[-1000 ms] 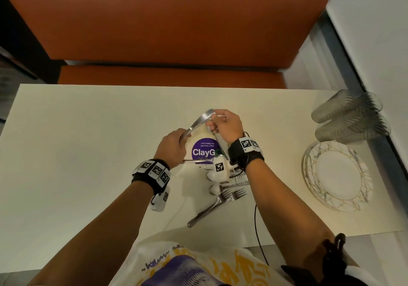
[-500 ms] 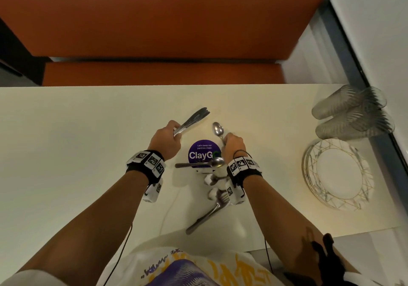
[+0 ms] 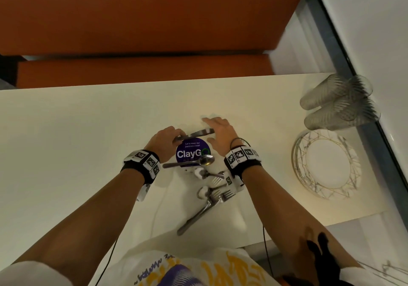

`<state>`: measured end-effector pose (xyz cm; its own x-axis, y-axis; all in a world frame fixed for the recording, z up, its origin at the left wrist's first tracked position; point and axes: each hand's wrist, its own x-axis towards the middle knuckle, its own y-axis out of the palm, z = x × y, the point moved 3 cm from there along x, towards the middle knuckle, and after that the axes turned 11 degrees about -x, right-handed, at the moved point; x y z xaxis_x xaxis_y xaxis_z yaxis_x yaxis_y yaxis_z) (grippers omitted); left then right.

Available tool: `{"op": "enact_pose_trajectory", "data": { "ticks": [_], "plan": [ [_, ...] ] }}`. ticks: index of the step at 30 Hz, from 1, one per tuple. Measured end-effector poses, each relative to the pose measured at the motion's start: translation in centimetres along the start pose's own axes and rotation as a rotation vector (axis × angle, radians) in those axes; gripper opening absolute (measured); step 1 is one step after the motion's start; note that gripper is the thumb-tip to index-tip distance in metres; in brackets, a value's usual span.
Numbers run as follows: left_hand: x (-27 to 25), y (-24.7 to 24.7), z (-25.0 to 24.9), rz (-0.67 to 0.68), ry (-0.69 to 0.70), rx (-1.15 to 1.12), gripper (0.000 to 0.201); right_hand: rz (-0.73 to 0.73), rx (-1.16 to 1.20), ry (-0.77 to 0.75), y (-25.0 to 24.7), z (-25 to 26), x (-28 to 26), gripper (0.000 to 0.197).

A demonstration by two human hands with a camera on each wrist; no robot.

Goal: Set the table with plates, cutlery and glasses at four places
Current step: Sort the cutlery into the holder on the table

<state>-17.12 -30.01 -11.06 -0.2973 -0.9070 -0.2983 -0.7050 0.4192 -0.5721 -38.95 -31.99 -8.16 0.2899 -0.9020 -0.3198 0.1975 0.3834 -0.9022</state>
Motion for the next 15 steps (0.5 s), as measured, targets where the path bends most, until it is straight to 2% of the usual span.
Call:
{"op": "enact_pose_trajectory", "data": {
  "ticks": [3, 6, 10, 15],
  "plan": [
    [0.3, 0.0, 0.2, -0.007, 0.025, 0.018, 0.023, 0.045, -0.051, -0.063, 0.7, 0.3, 1.5, 0.036],
    [0.4, 0.1, 0.5, -0.041, 0.05, 0.025, 0.023, 0.051, -0.07, -0.089, 1.4, -0.1, 2.1, 0.02],
    [0.7, 0.1, 0.8, -0.108, 0.055, 0.057, 0.023, 0.002, -0.042, -0.112, 2.2, -0.5, 2.6, 0.013],
    [1.0, 0.3, 1.0, -0.222, 0.071, 0.148, 0.019, -0.049, -0.007, -0.096, 2.8, -0.6, 3.0, 0.014]
  ]
}}
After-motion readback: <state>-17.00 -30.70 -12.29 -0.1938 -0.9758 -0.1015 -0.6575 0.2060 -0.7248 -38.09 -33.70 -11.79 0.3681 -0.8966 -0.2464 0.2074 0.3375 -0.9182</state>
